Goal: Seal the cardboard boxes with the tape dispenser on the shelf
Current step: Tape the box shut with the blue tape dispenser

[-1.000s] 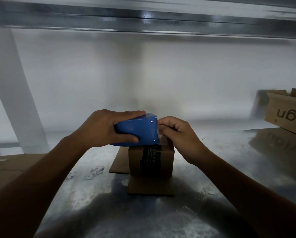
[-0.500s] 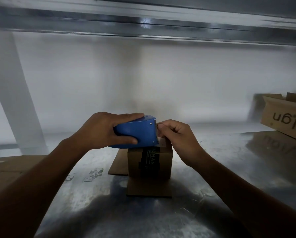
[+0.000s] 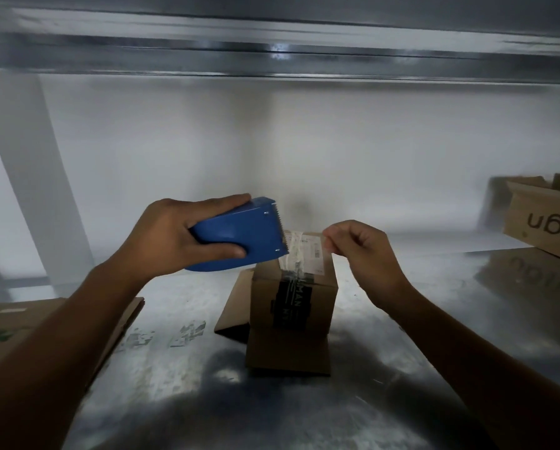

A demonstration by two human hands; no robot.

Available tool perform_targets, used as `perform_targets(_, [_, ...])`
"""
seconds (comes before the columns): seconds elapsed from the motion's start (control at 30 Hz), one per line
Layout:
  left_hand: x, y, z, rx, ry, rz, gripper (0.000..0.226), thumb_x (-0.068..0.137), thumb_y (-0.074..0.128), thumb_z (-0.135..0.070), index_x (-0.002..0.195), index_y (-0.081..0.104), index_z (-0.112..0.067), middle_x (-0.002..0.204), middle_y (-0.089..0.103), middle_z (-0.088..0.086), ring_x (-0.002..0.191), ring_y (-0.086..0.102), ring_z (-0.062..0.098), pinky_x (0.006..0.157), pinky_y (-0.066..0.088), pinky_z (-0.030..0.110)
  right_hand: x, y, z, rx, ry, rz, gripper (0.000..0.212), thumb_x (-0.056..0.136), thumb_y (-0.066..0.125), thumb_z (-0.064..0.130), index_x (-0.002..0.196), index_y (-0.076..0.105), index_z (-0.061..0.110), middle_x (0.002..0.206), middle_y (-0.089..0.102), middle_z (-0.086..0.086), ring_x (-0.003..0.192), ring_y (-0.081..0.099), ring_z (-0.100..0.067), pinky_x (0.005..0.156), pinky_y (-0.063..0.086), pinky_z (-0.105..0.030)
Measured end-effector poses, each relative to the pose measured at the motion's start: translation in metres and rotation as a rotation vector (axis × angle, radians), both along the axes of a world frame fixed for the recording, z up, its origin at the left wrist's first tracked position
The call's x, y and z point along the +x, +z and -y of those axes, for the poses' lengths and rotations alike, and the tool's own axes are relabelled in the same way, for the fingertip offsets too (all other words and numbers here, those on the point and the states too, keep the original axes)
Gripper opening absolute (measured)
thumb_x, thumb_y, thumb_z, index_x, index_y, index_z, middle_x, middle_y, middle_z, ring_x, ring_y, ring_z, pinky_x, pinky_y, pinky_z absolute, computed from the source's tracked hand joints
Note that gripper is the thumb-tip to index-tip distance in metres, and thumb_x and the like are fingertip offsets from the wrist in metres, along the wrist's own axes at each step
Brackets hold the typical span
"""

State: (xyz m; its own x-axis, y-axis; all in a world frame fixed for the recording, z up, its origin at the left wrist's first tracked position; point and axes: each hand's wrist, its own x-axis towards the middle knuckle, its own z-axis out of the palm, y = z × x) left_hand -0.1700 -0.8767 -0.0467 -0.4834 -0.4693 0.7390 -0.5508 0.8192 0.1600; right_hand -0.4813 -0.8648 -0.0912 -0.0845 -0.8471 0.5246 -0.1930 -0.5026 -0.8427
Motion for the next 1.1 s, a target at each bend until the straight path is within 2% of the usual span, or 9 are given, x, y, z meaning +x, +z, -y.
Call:
perform_targets(0.1, [-0.006, -0.001, -0.002, 0.020, 0.000, 0.019, 0.080, 0.072, 0.071, -0.075, 0.142, 0.053, -0.043, 0.128, 0.065, -0.026, 0.106, 0.067, -0.002, 0.092, 0.052, 0.015, 0.011, 0.001, -0.003, -0.063, 0.023, -0.103, 0.018, 0.100, 0.059, 0.027, 0.095, 0.075, 0.026, 0.087, 0.075, 0.007, 0.091, 0.068, -0.004, 0.076, 0.051, -0.014])
perform_targets(0.2, [-0.008, -0.007, -0.003, 0.039, 0.015, 0.029, 0.082, 0.070, 0.072, -0.071, 0.144, 0.051, -0.044, 0.124, 0.062, -0.034, 0.103, 0.066, -0.005, 0.089, 0.046, 0.005, 0.014, 0.003, -0.011, -0.104, 0.108, -0.106, 0.022, 0.089, 0.061, 0.048, 0.104, 0.073, 0.037, 0.093, 0.076, 0.012, 0.098, 0.069, -0.003, 0.080, 0.049, -0.010])
perform_targets(0.37, [-0.016, -0.009, -0.006, 0.032, -0.023, 0.040, 0.081, 0.071, 0.072, -0.070, 0.145, 0.044, -0.054, 0.123, 0.061, -0.035, 0.102, 0.065, -0.009, 0.087, 0.049, 0.008, 0.018, 0.003, -0.015, -0.093, 0.214, -0.077, 0.021, 0.091, 0.067, 0.034, 0.110, 0.074, 0.039, 0.107, 0.077, 0.010, 0.105, 0.071, -0.009, 0.087, 0.054, -0.022])
perform_targets(0.5, [-0.021, -0.009, -0.009, 0.014, -0.035, 0.063, 0.084, 0.070, 0.070, -0.071, 0.146, 0.035, -0.060, 0.120, 0.069, -0.022, 0.096, 0.068, 0.001, 0.084, 0.054, 0.017, 0.021, 0.003, -0.019, -0.072, 0.238, -0.042, 0.031, 0.082, 0.067, 0.047, 0.110, 0.074, 0.036, 0.107, 0.077, 0.008, 0.105, 0.071, -0.012, 0.089, 0.058, -0.028])
perform_targets(0.6, [-0.023, -0.010, -0.010, -0.005, -0.038, 0.075, 0.084, 0.070, 0.071, -0.070, 0.146, 0.039, -0.054, 0.117, 0.068, -0.024, 0.096, 0.064, -0.003, 0.083, 0.049, 0.008, 0.021, 0.003, -0.020, -0.070, 0.245, -0.032, 0.028, 0.088, 0.061, 0.045, 0.107, 0.076, 0.032, 0.105, 0.077, 0.004, 0.103, 0.071, -0.015, 0.088, 0.056, -0.026])
perform_targets(0.73, [-0.022, -0.012, -0.009, 0.005, -0.053, 0.074, 0.085, 0.070, 0.073, -0.068, 0.147, 0.047, -0.041, 0.118, 0.068, -0.023, 0.097, 0.065, -0.004, 0.085, 0.051, 0.010, 0.016, 0.003, -0.021, -0.022, 0.292, 0.043, 0.032, 0.102, 0.049, 0.034, 0.111, 0.077, 0.022, 0.109, 0.076, -0.008, 0.109, 0.069, -0.024, 0.104, 0.050, -0.041])
perform_targets(0.83, [-0.021, -0.013, -0.009, 0.031, -0.069, 0.053, 0.085, 0.071, 0.074, -0.068, 0.147, 0.047, -0.042, 0.122, 0.069, -0.024, 0.099, 0.067, -0.005, 0.086, 0.054, 0.017, 0.017, 0.003, -0.025, -0.021, 0.335, -0.001, 0.032, 0.101, 0.051, 0.036, 0.115, 0.075, 0.020, 0.111, 0.076, -0.005, 0.109, 0.070, -0.021, 0.094, 0.053, -0.033])
perform_targets(0.97, [-0.021, -0.012, -0.010, 0.025, -0.061, 0.060, 0.082, 0.072, 0.072, -0.068, 0.146, 0.042, -0.053, 0.123, 0.066, -0.027, 0.101, 0.067, -0.003, 0.087, 0.052, 0.013, 0.021, 0.005, -0.029, -0.020, 0.304, -0.031, 0.024, 0.098, 0.057, 0.024, 0.102, 0.078, 0.035, 0.102, 0.076, 0.006, 0.097, 0.071, -0.008, 0.078, 0.053, -0.018])
perform_targets(1.1, [-0.021, -0.011, -0.012, 0.019, -0.041, 0.071, 0.081, 0.071, 0.070, -0.072, 0.144, 0.037, -0.062, 0.119, 0.066, -0.029, 0.099, 0.066, -0.003, 0.086, 0.051, 0.012, 0.021, 0.006, -0.030, -0.023, 0.273, -0.029, 0.027, 0.104, 0.053, 0.013, 0.099, 0.075, 0.026, 0.092, 0.076, 0.009, 0.088, 0.070, -0.003, 0.075, 0.051, -0.015])
